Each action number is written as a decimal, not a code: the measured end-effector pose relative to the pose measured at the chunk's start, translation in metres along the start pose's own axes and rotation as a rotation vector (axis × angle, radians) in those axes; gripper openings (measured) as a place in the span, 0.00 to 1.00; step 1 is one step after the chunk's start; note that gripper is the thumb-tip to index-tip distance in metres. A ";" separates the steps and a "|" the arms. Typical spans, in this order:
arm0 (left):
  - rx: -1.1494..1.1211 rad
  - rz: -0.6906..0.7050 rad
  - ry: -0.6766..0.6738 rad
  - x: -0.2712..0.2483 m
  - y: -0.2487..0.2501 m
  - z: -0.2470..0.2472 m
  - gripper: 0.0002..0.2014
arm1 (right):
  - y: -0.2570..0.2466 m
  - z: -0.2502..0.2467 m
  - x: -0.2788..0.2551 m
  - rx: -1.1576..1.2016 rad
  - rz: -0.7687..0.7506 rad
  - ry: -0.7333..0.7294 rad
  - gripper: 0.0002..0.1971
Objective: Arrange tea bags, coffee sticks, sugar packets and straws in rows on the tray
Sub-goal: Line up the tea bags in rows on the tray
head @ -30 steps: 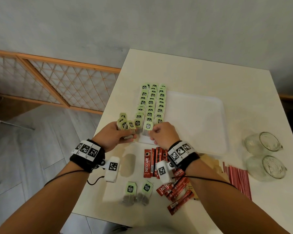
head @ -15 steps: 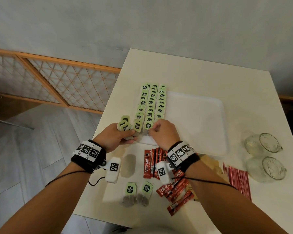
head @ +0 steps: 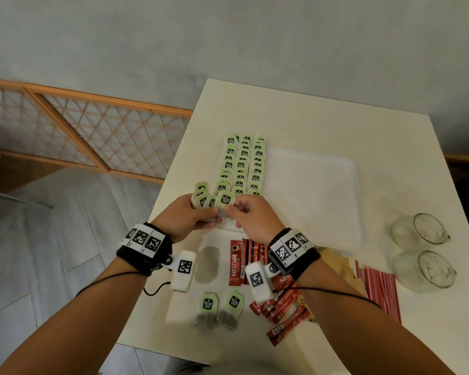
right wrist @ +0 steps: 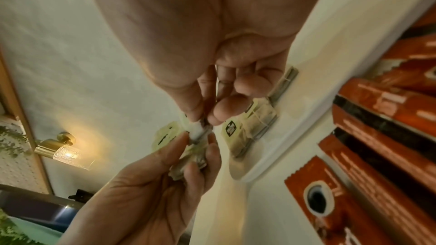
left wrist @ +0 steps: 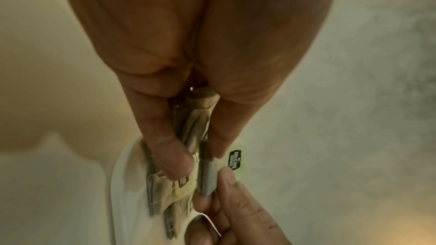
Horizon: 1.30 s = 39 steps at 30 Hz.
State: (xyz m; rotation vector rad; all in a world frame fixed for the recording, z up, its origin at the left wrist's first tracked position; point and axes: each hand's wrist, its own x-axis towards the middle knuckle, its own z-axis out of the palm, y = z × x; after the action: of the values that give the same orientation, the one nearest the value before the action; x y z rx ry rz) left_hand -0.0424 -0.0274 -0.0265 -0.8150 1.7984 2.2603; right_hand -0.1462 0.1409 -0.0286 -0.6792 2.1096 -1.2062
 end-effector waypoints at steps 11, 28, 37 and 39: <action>-0.198 -0.018 0.225 0.002 0.000 -0.013 0.09 | 0.006 0.012 0.017 -0.217 0.086 -0.043 0.15; -0.060 -0.023 0.229 0.003 -0.002 -0.010 0.06 | 0.004 0.030 0.028 -0.312 0.132 0.095 0.11; 0.075 0.006 0.232 0.004 -0.002 -0.007 0.07 | 0.001 0.023 0.020 -0.160 0.136 0.134 0.06; 0.091 0.015 0.230 0.005 -0.002 -0.008 0.09 | -0.003 0.016 0.014 -0.121 0.108 0.141 0.08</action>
State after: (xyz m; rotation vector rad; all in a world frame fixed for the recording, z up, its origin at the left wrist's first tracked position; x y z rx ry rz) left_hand -0.0429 -0.0354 -0.0315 -1.0863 1.9932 2.1500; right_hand -0.1438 0.1208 -0.0364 -0.5388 2.3199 -1.1030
